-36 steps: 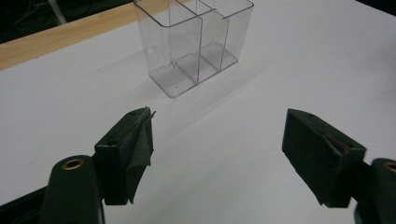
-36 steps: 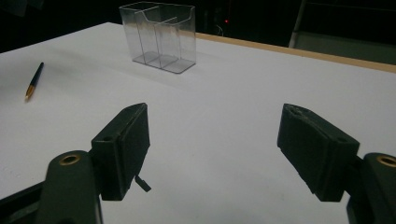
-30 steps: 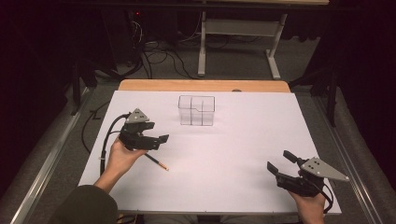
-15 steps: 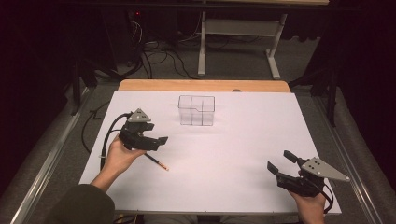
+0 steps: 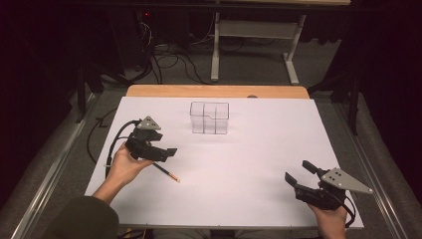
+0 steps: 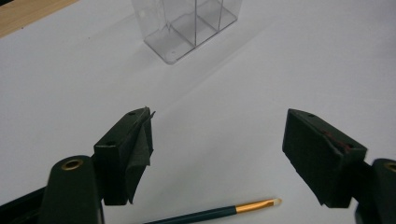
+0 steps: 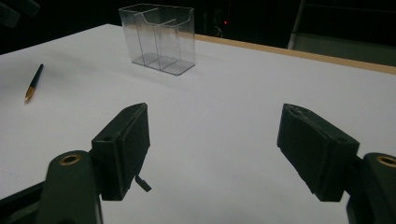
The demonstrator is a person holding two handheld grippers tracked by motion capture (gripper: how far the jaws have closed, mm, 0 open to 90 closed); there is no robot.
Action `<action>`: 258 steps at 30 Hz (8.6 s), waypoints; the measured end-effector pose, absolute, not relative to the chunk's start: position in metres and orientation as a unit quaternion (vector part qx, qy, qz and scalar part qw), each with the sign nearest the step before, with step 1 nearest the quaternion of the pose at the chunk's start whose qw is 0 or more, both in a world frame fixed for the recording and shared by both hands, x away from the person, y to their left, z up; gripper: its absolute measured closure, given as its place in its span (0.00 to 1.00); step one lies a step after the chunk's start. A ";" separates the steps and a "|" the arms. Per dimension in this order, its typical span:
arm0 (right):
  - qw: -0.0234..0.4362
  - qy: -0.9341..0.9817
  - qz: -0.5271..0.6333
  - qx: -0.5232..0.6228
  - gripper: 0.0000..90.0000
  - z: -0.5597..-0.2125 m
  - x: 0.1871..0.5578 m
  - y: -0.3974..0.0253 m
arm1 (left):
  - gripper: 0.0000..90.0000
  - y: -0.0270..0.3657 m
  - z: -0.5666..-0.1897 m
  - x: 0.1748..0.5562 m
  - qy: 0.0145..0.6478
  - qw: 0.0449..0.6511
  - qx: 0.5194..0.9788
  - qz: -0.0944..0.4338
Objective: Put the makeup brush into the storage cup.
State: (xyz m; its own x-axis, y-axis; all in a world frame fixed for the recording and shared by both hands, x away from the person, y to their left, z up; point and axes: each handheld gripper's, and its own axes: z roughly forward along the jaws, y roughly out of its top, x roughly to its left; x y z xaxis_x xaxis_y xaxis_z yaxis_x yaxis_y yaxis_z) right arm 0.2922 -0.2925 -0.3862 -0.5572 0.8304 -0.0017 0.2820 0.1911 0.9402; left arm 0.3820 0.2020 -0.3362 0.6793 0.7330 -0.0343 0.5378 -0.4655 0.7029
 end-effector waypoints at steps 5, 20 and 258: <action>0.270 0.723 0.506 0.386 0.30 -0.386 0.292 -0.292 | 0.27 0.201 -0.333 0.382 0.372 0.337 0.854 0.136; 0.271 0.723 0.506 0.384 0.30 -0.385 0.292 -0.292 | 0.27 0.200 -0.330 0.383 0.357 0.293 0.878 0.128; 0.259 0.738 0.498 0.374 0.31 -0.388 0.293 -0.288 | 0.91 0.173 -0.382 0.385 0.274 0.147 0.950 0.032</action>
